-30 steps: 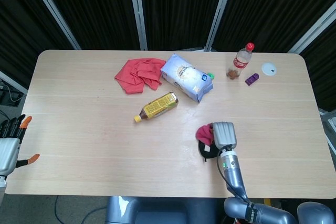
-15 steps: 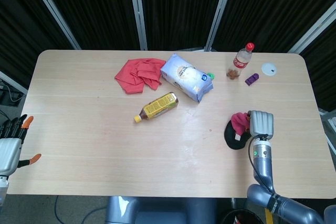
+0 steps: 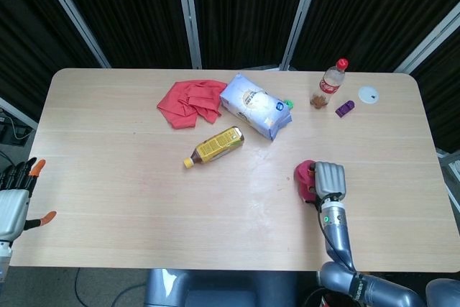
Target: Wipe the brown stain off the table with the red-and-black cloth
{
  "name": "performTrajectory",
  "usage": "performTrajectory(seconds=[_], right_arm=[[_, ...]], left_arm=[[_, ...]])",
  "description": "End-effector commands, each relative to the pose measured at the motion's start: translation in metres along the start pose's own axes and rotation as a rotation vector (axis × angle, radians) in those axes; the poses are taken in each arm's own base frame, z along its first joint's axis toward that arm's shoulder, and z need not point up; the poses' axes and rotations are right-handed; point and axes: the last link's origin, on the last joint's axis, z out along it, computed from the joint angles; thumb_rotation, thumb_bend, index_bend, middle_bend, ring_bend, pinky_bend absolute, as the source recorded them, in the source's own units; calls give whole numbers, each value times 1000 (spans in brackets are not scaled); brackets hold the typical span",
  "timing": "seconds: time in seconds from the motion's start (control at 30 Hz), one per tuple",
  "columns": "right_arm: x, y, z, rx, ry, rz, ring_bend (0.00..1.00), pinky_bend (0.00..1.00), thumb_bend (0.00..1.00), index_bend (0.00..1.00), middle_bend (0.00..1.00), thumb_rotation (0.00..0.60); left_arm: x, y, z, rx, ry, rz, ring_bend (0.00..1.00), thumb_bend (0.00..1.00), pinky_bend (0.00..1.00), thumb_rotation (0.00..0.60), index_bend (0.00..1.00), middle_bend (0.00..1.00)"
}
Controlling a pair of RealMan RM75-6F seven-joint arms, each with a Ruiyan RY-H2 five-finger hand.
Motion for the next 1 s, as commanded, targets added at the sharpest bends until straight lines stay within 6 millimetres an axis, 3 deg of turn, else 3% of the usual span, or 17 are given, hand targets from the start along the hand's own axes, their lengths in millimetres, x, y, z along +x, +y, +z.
performTrajectory(seconds=[0.03, 0.27, 0.43, 0.53, 0.67, 1.0], right_arm=[[-4, -16, -2, 33, 1, 27, 594, 771, 384, 767, 680, 600], [-16, -65, -15, 119, -34, 100, 596, 772, 384, 767, 681, 600], [-24, -91, -26, 165, -63, 128, 597, 772, 384, 767, 681, 600], [-27, -96, -29, 173, -66, 112, 596, 772, 383, 767, 681, 600], [-28, -88, -25, 152, -56, 74, 597, 772, 384, 769, 682, 600], [-14, -19, -2, -9, -7, -13, 597, 772, 384, 769, 682, 600]], left_arm=[[0, 0, 0, 0, 0, 1, 0, 0, 0, 572, 0, 0], [-1, -2, 2, 14, -14, -12, 0, 0, 0, 573, 0, 0], [-1, -2, 3, 14, -19, -14, 0, 0, 0, 571, 0, 0], [-1, -3, 3, 19, -24, -18, 0, 0, 0, 575, 0, 0], [0, -4, 3, 19, -21, -20, 0, 0, 0, 572, 0, 0], [0, -4, 3, 23, -27, -24, 0, 0, 0, 576, 0, 0]])
